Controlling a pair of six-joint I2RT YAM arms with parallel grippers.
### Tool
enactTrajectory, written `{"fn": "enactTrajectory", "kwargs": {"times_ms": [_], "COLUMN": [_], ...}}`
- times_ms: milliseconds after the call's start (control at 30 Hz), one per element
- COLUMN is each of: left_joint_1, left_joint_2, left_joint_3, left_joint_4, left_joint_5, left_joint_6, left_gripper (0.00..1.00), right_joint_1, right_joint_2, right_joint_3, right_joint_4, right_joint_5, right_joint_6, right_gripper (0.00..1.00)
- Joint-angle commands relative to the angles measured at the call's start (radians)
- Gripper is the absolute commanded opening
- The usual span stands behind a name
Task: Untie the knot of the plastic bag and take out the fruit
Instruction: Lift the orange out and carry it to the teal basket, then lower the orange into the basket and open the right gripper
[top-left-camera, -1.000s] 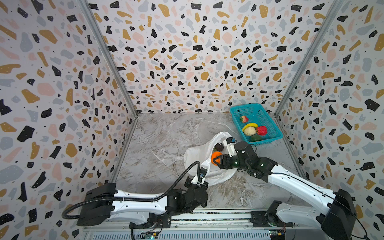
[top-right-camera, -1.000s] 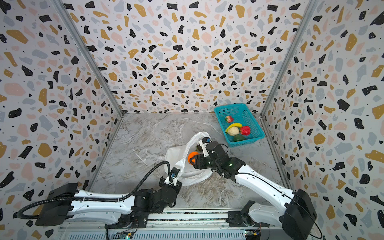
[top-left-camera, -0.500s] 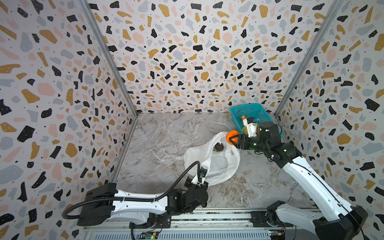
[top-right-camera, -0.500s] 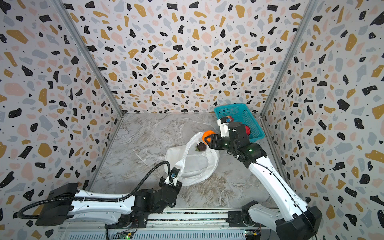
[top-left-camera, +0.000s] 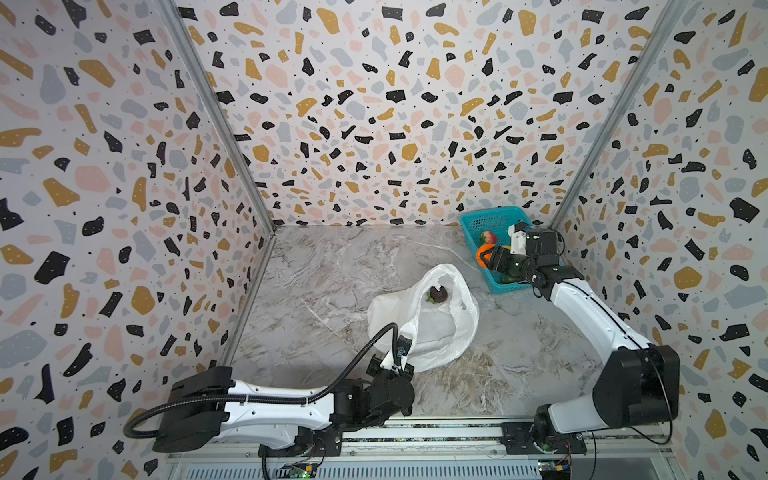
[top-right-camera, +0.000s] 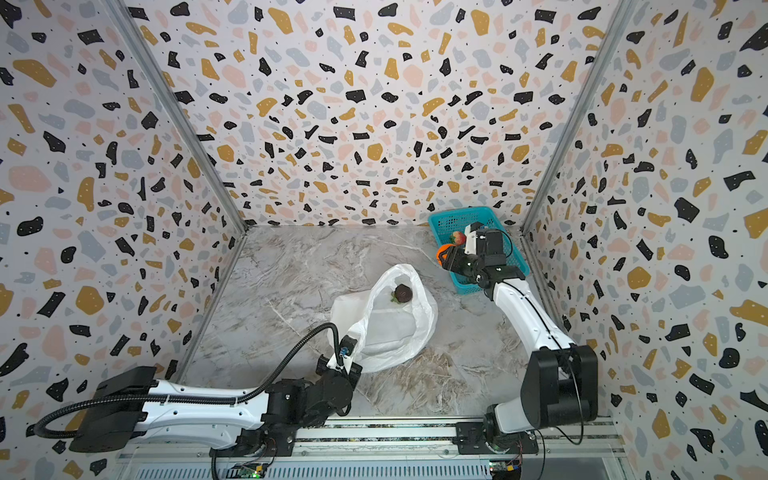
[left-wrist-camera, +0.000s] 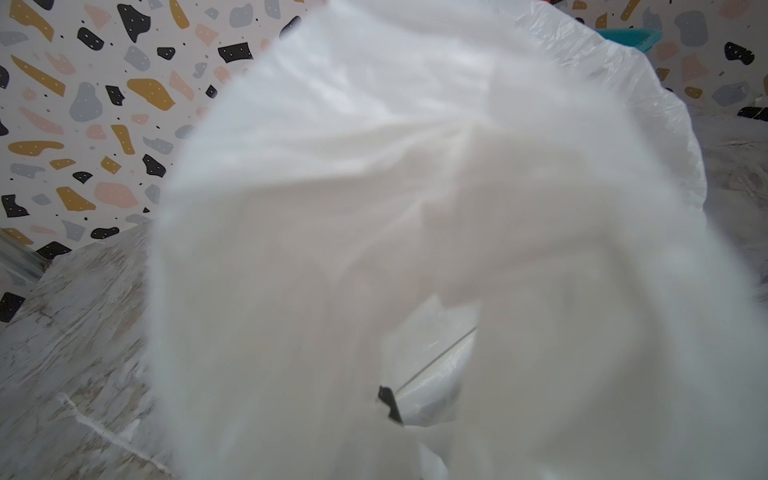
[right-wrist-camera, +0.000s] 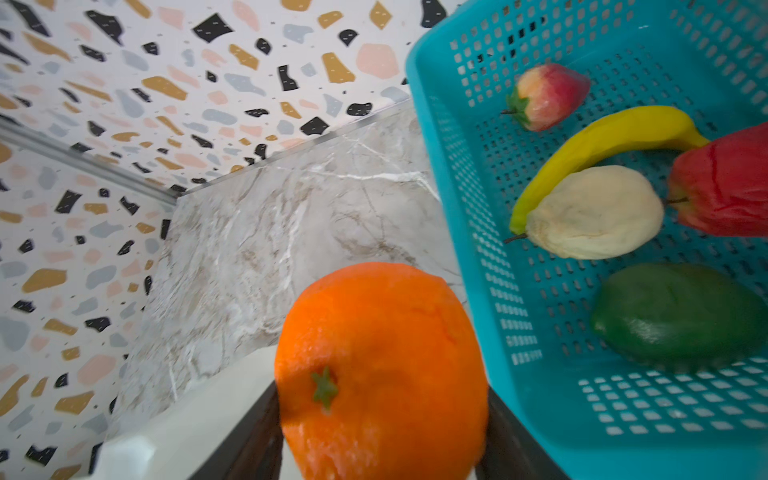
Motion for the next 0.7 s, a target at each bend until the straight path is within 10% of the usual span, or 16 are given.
{"fn": "enactTrajectory", "kwargs": {"times_ms": [0, 667], "left_joint_1": [0.003, 0.008], "left_joint_2": [-0.035, -0.110], "left_joint_3": [-0.026, -0.062], "left_joint_4": [-0.006, -0.034], "left_joint_5": [-0.040, -0.056], "left_joint_6": [-0.021, -0.003], "left_gripper": [0.00, 0.00], "right_joint_1": [-0.044, -0.147], "right_joint_2": [0.055, 0.663], "right_joint_3": [0.068, 0.629], "right_joint_4": [0.107, 0.049], "right_joint_5": [0.021, 0.157], "right_joint_6": [-0.014, -0.041], "right_gripper": [0.53, 0.57]}}
